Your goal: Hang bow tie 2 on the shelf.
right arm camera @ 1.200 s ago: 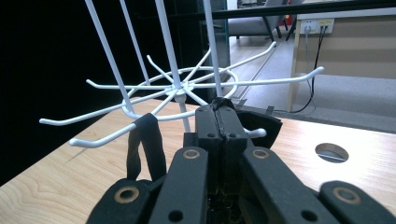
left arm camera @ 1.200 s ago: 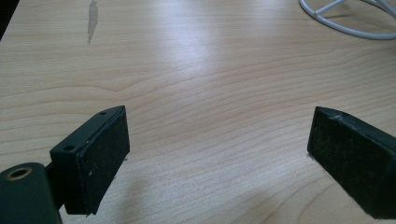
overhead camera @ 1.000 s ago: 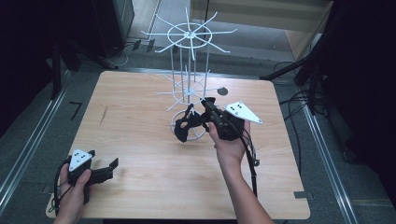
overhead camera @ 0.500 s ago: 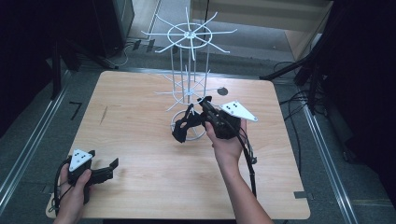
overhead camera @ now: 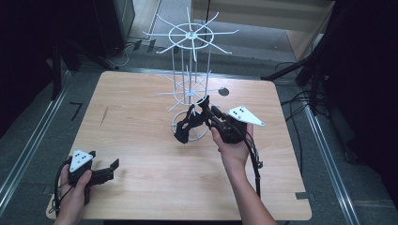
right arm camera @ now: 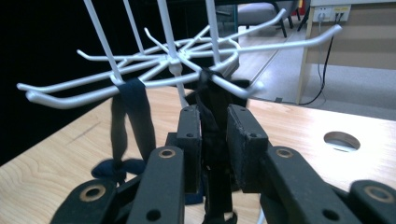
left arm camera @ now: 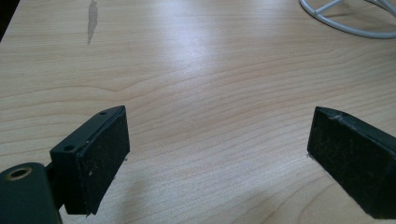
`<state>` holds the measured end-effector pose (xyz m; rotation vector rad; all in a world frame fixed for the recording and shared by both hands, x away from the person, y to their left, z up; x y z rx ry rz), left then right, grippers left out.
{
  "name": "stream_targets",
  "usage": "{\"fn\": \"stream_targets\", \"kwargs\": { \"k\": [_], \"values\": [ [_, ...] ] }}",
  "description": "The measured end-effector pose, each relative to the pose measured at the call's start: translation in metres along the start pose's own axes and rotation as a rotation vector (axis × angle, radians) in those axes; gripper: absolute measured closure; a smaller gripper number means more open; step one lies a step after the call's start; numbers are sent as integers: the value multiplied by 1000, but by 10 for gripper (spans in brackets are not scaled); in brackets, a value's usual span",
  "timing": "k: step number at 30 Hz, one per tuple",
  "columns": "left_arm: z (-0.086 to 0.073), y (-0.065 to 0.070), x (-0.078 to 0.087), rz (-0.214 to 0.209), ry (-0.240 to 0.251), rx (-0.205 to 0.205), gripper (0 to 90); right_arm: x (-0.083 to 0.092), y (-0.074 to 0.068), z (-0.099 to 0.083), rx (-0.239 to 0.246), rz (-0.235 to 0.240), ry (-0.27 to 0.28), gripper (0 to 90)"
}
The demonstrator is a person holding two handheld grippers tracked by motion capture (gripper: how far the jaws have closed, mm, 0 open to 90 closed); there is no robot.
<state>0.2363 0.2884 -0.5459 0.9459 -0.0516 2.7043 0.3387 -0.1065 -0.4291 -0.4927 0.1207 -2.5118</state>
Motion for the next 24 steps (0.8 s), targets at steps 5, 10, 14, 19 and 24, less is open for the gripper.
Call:
{"fn": "stream_targets", "kwargs": {
  "k": [5, 10, 14, 19, 24],
  "values": [
    [0, 0, 0, 0, 0, 1, 61, 3, 7, -5, -5, -2, -4, 714],
    [0, 0, 0, 0, -1, 0, 61, 6, 9, -9, 9, 16, 6, 613],
    [0, 0, 0, -3, -3, 3, 61, 6, 11, -13, 12, 17, 2, 538],
    [0, 0, 0, -3, -4, 3, 61, 9, 13, -17, 15, 26, 9, 400],
    [0, 0, 0, -3, -5, 2, 61, 11, 19, -20, 15, 16, -7, 256]
  ]
}}
Point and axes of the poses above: each handheld gripper's, and its own axes: x roughly backward along the jaws, z roughly out of its top, y roughly to its right, the point moved 4 cm from there along -x, roughly forward along the jaws, and after that the axes turned 5 degrees about -y, right-handed, at the moved point
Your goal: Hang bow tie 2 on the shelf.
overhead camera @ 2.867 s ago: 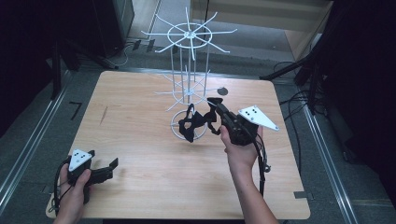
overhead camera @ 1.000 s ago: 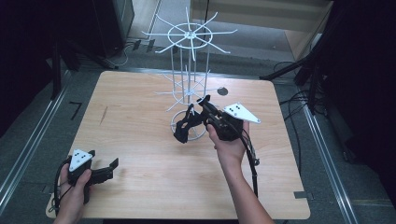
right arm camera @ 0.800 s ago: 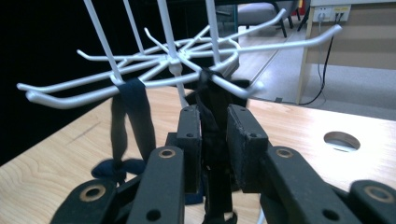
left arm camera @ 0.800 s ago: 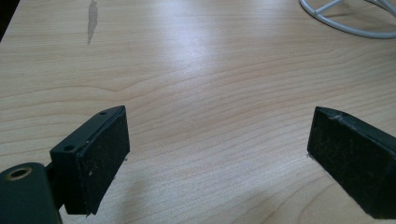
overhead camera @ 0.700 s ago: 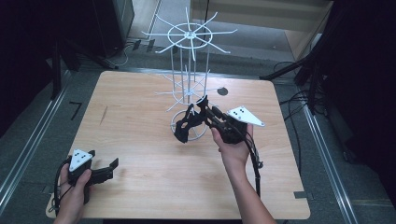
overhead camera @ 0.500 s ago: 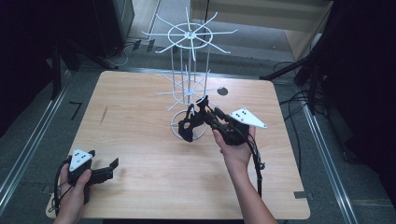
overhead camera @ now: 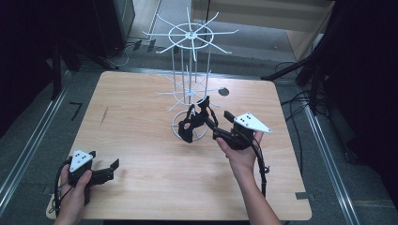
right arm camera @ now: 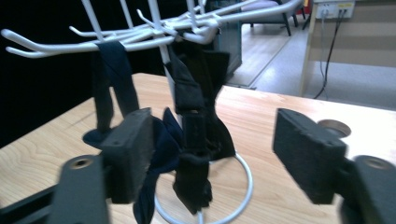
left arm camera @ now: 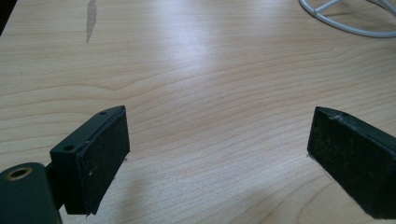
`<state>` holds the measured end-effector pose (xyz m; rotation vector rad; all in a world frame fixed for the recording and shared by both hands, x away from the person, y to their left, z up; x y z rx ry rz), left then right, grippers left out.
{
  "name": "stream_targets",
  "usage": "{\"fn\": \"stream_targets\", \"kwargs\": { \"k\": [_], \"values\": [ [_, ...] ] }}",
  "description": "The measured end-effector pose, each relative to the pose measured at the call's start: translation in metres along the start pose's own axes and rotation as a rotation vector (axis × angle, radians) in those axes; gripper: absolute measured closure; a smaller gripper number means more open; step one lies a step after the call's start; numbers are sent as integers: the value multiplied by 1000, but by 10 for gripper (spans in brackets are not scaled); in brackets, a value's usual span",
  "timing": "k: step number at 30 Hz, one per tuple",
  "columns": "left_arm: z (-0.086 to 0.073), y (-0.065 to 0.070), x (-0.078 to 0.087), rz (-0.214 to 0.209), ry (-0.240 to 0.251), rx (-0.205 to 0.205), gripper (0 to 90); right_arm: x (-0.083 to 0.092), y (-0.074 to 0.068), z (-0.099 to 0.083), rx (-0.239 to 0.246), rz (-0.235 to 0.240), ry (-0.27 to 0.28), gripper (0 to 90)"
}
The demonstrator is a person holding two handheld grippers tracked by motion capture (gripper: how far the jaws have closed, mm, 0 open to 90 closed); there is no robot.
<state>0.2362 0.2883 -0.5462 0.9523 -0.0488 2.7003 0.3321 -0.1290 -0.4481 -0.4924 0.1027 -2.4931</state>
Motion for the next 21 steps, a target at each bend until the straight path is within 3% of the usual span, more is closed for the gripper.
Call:
{"fn": "stream_targets", "kwargs": {
  "k": [3, 7, 11, 21],
  "values": [
    [0, 0, 0, 1, 0, 1, 61, 1, 3, -2, 4, -2, -16, 127],
    [0, 0, 0, 2, 1, 2, 61, 5, 5, -5, 30, -5, -24, 18],
    [0, 0, 0, 2, 1, 1, 61, 10, 9, -10, 44, -6, -26, 2],
    [0, 0, 0, 3, 1, 1, 61, 22, 24, -25, 21, -13, -44, 0]
  ]
}}
Point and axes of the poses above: each handheld gripper's, and its own axes: x roughly backward along the jaws, z roughly out of its top, y roughly to its right, the point moved 4 cm from there along -x, roughly forward along the jaws, and after that the axes turned 5 degrees about -y, right-handed, at the moved point
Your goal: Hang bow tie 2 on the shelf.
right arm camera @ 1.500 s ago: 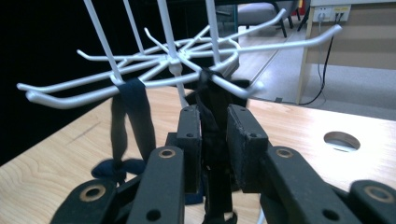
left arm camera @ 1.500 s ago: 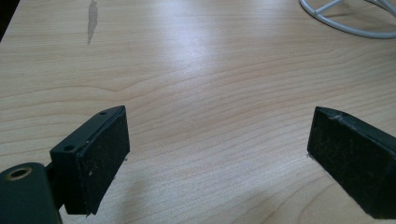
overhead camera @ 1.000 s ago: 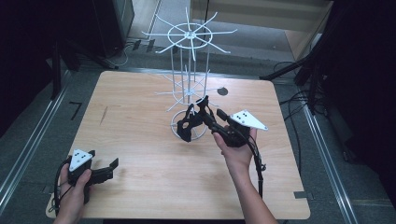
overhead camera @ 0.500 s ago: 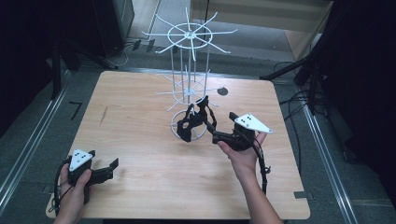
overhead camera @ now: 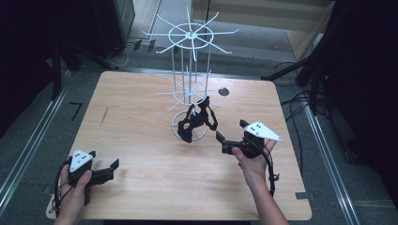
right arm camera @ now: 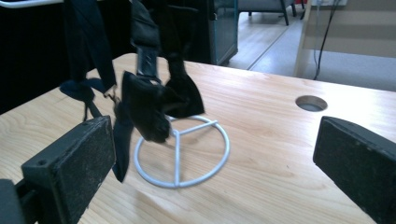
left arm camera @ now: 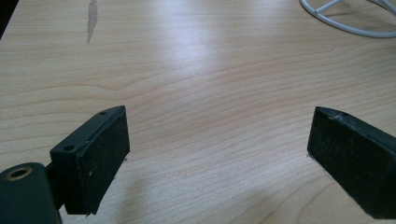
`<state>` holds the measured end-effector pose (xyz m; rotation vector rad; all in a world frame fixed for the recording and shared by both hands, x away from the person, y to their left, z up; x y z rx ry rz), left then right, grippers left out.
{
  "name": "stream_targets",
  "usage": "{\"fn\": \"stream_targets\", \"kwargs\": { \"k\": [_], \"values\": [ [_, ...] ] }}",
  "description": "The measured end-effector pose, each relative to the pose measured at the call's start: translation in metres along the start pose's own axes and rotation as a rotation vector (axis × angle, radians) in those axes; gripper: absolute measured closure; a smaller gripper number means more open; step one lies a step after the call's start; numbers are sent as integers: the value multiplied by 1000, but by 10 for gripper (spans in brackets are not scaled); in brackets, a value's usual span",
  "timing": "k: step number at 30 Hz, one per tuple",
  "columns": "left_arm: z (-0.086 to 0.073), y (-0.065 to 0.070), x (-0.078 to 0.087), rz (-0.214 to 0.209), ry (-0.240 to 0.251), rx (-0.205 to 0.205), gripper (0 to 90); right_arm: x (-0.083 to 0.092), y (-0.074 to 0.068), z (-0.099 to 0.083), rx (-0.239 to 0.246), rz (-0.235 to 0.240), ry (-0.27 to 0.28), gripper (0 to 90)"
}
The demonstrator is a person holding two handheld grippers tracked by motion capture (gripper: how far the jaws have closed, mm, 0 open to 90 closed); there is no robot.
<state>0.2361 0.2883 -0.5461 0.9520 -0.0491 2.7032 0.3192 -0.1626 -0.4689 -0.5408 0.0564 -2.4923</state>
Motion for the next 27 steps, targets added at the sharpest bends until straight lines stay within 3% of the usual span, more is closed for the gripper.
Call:
{"fn": "stream_targets", "kwargs": {
  "k": [11, 27],
  "values": [
    [0, 0, 0, -1, -1, 0, 61, 20, 22, -16, -25, -26, -6, 0],
    [0, 0, 1, 5, -1, 0, 61, 41, 55, -49, -47, -102, -64, 0]
  ]
}}
Point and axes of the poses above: each handheld gripper's, and its own axes: x roughly backward along the jaws, z roughly out of its top, y roughly to its right, the point moved 4 cm from there along -x, roughly forward along the jaws, and after that the axes turned 5 degrees about -y, right-handed, at the moved point
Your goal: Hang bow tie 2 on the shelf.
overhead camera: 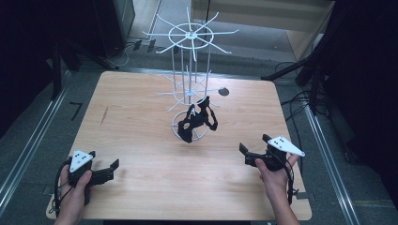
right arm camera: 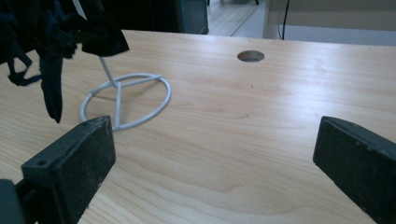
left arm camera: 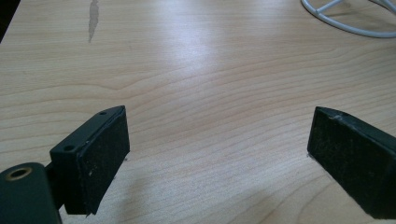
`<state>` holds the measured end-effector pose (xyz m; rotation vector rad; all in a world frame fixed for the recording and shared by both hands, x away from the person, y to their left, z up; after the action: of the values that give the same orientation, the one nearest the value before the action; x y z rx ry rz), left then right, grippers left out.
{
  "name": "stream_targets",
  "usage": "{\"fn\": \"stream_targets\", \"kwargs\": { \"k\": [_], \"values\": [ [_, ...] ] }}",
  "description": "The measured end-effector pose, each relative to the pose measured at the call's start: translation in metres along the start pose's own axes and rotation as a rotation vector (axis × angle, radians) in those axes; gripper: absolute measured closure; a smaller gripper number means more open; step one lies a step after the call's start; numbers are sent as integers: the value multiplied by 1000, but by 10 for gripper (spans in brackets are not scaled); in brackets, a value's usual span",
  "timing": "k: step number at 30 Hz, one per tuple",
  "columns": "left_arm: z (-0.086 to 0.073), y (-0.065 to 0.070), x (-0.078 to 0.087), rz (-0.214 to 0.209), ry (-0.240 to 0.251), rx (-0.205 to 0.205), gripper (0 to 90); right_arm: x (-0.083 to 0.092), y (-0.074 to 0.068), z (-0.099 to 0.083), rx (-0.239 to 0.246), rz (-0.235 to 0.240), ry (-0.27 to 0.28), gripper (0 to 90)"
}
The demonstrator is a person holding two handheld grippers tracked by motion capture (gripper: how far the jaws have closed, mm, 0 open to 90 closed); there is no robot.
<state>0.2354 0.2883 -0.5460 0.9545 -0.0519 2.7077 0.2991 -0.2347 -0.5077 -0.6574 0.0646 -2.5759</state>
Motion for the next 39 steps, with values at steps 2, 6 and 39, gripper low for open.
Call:
{"fn": "stream_targets", "kwargs": {
  "k": [2, 6, 39],
  "values": [
    [0, 0, 0, 1, 0, 0, 61, 1, 2, -4, 3, -15, -7, 0],
    [0, 0, 0, 3, 1, -2, 61, 5, 5, -11, -2, -28, -13, 0],
    [-1, -2, 1, 16, 0, 7, 61, 47, 55, -66, -76, -94, -92, 0]
  ]
}}
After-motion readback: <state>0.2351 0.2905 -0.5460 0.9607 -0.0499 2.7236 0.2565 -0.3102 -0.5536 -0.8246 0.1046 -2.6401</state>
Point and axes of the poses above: each handheld gripper's, and its own axes: x roughly backward along the jaws, z roughly out of its top, y roughly to its right, the point moved 4 cm from there along -x, roughly forward along the jaws, and after that the axes turned 5 degrees about -y, right-handed, at the moved point
